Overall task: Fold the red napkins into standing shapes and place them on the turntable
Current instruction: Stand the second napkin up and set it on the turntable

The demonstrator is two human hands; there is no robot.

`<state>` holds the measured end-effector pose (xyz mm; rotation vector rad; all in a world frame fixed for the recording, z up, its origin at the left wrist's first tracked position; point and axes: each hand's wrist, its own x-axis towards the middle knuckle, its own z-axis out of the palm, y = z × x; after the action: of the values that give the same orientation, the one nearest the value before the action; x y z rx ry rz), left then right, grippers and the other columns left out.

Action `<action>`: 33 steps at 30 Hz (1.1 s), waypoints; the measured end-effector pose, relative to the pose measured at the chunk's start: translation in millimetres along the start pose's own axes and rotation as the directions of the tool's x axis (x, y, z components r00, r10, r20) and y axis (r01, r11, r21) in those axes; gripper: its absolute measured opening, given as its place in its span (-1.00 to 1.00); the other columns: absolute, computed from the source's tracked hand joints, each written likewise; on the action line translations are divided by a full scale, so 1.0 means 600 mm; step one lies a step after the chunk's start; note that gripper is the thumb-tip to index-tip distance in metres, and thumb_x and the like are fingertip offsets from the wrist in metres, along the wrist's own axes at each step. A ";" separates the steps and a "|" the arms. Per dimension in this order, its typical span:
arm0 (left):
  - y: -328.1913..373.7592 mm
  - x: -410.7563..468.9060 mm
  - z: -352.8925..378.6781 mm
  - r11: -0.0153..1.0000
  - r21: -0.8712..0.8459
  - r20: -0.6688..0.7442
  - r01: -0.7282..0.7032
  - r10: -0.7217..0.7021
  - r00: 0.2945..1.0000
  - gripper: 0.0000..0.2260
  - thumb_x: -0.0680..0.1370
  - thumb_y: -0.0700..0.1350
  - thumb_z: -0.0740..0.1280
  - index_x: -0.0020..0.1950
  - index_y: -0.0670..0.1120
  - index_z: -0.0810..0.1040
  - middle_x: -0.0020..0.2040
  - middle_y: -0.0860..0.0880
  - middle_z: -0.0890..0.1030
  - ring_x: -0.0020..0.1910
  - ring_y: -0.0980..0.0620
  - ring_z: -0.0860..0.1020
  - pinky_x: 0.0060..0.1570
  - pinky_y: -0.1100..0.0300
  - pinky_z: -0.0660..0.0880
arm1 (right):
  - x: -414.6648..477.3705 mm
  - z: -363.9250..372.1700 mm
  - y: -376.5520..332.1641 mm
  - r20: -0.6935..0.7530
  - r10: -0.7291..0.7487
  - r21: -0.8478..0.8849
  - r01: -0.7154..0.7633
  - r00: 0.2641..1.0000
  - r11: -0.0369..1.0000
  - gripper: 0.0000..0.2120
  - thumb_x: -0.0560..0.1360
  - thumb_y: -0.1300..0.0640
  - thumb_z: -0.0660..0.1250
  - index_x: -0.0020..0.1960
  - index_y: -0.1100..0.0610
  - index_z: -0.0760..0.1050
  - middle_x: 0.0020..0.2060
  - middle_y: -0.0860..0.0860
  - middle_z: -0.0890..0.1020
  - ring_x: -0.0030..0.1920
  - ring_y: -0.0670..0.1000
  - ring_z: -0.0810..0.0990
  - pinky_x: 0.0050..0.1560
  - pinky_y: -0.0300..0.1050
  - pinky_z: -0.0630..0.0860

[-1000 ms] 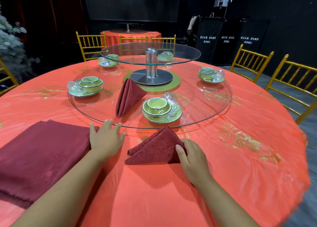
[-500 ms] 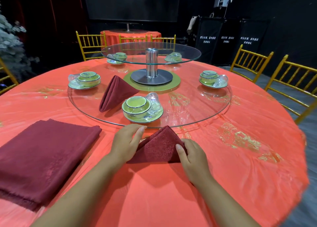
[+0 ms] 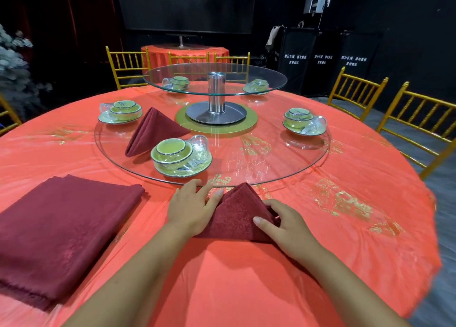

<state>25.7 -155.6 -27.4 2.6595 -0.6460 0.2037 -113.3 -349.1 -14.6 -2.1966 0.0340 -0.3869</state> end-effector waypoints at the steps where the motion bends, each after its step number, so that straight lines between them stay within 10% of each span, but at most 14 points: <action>1: 0.000 -0.001 0.000 0.999 0.022 0.006 0.025 -0.025 1.000 -0.47 0.55 0.32 -0.09 0.39 0.17 0.40 0.40 0.01 0.37 0.43 0.02 0.26 0.43 -0.05 0.12 | 0.001 -0.003 -0.002 0.053 0.005 0.047 -0.008 0.999 0.999 -0.78 0.43 -0.05 0.38 0.06 -0.07 0.54 -0.11 -0.20 0.63 -0.11 -0.19 0.57 -0.12 -0.28 0.45; 8: -0.003 -0.003 0.009 0.977 0.050 -0.023 0.205 -0.204 0.979 -0.36 0.52 0.36 -0.14 0.46 0.07 0.32 0.54 -0.01 0.19 0.54 0.04 0.01 0.47 -0.15 -0.12 | 0.015 -0.008 -0.014 0.158 0.030 0.100 -0.047 0.987 0.994 -0.78 0.47 0.09 0.34 -0.21 0.24 0.49 -0.36 -0.11 0.42 -0.33 -0.14 0.37 -0.28 -0.15 0.30; 14: -0.015 -0.012 0.016 0.945 -0.195 -0.189 0.263 -0.299 0.935 -0.44 0.60 0.24 -0.05 0.46 -0.04 0.34 0.56 -0.04 0.15 0.55 0.04 0.00 0.48 -0.14 -0.15 | 0.031 -0.067 -0.007 -0.108 0.166 0.233 -0.137 0.980 0.963 -0.86 0.50 0.22 0.34 -0.20 0.08 0.62 -0.36 -0.14 0.60 -0.36 -0.17 0.52 -0.31 -0.26 0.42; 20: 0.001 -0.025 0.021 0.995 0.084 -0.080 -0.047 0.054 0.995 -0.38 0.52 0.30 -0.13 0.52 0.09 0.19 0.57 0.00 0.12 0.55 0.06 -0.02 0.47 -0.03 -0.23 | 0.083 -0.065 -0.003 -0.453 0.152 0.092 -0.124 0.878 0.988 -0.75 0.51 0.16 0.29 -0.34 0.03 0.46 -0.48 -0.12 0.48 -0.44 -0.17 0.41 -0.43 -0.30 0.28; 33: -0.006 -0.024 0.040 0.989 0.117 -0.090 0.092 -0.081 0.993 -0.40 0.52 0.32 0.04 0.48 0.07 0.19 0.57 -0.07 0.04 0.55 0.01 -0.08 0.45 -0.19 -0.14 | 0.250 0.015 -0.001 -0.522 0.151 -0.096 -0.234 0.840 0.967 -0.93 0.44 0.30 0.15 -0.17 0.20 0.39 -0.13 0.17 0.50 -0.06 0.19 0.43 -0.13 -0.04 0.26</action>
<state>16.0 -156.7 -54.0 2.7707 -0.5047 0.3391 31.9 -365.9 20.5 -2.1547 0.5939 -0.8689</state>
